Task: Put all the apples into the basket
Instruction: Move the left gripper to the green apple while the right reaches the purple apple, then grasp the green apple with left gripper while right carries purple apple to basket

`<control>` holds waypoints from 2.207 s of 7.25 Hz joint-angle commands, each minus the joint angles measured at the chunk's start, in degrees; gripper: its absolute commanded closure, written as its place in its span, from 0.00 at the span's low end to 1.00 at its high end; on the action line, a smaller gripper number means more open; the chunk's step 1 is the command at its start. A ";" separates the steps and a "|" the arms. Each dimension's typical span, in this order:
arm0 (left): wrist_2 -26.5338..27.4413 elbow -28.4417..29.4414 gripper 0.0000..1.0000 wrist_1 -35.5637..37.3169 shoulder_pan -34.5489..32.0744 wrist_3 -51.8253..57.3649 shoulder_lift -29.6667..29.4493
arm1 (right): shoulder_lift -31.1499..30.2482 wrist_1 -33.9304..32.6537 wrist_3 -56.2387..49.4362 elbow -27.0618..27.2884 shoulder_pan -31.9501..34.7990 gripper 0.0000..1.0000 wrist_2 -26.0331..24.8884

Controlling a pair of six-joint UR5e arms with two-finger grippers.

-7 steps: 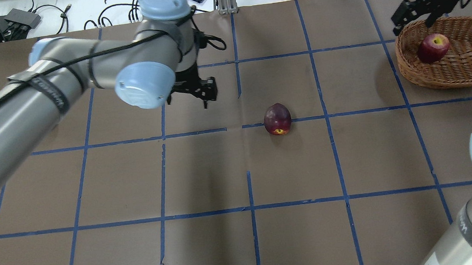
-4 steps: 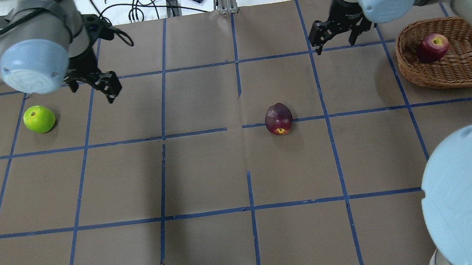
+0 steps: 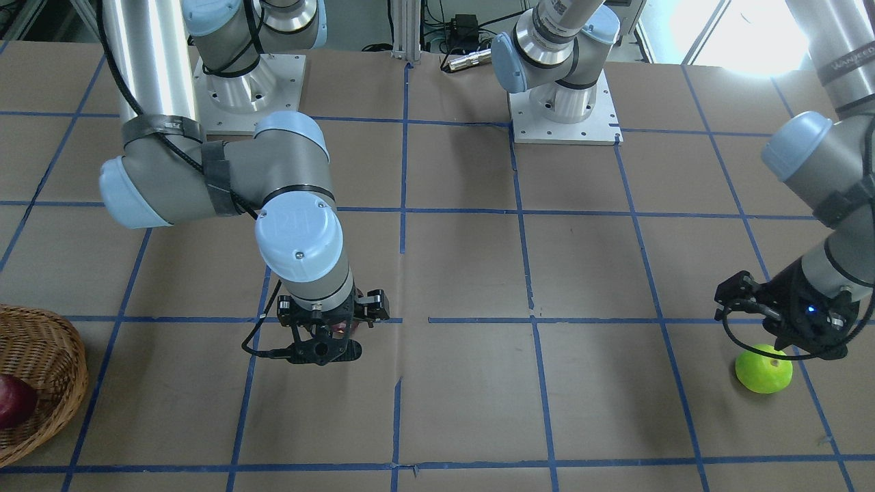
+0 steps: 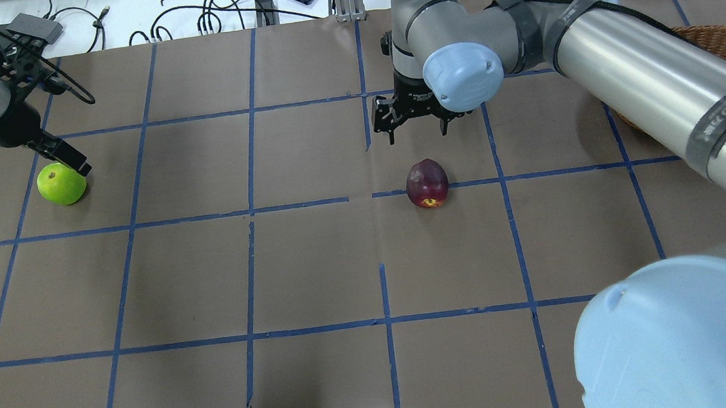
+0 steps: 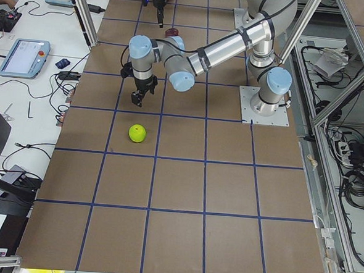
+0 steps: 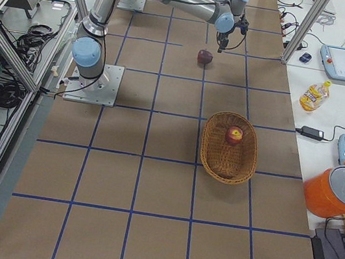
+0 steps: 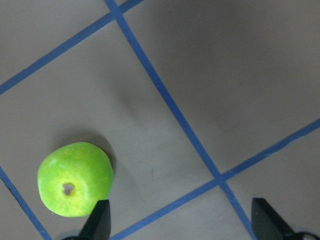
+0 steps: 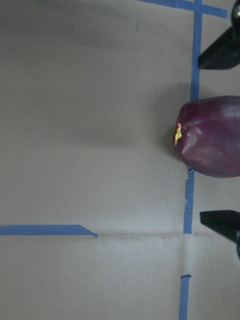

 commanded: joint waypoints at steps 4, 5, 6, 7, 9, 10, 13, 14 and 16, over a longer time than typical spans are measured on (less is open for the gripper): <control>-1.42 2.51 0.00 7.42 5.98 11.49 -10.73 | 0.35 -18.65 -0.28 14.84 1.07 0.01 -0.74; -1.42 3.20 0.00 8.04 6.08 10.89 -11.96 | -0.18 -17.95 -1.24 14.50 0.81 0.28 -0.83; -2.11 3.20 0.12 8.22 6.08 10.36 -12.76 | -0.27 -17.86 -2.64 14.76 0.80 0.50 -0.92; -2.03 3.46 0.61 8.22 6.08 9.22 -13.20 | -0.62 -17.51 -2.92 13.71 -0.07 0.57 -1.00; -2.37 8.97 0.88 -0.32 2.67 -1.61 -10.50 | -2.99 -8.06 -8.61 6.11 -5.31 0.59 -1.53; -2.82 10.57 0.88 -6.40 -2.05 -8.04 -7.61 | -3.25 -3.75 -9.42 2.23 -11.44 0.58 -1.71; -4.57 2.53 0.88 -6.11 -21.54 -39.17 -1.10 | -2.05 -4.67 -29.14 -3.49 -28.24 0.72 -0.21; -4.32 0.93 0.88 -6.11 -27.52 -52.70 1.45 | 1.45 -5.20 -36.94 -8.13 -32.29 0.72 -0.30; -3.27 -3.80 0.88 0.68 -40.44 -75.74 2.70 | 8.58 -4.68 -43.60 -13.09 -42.56 0.73 0.05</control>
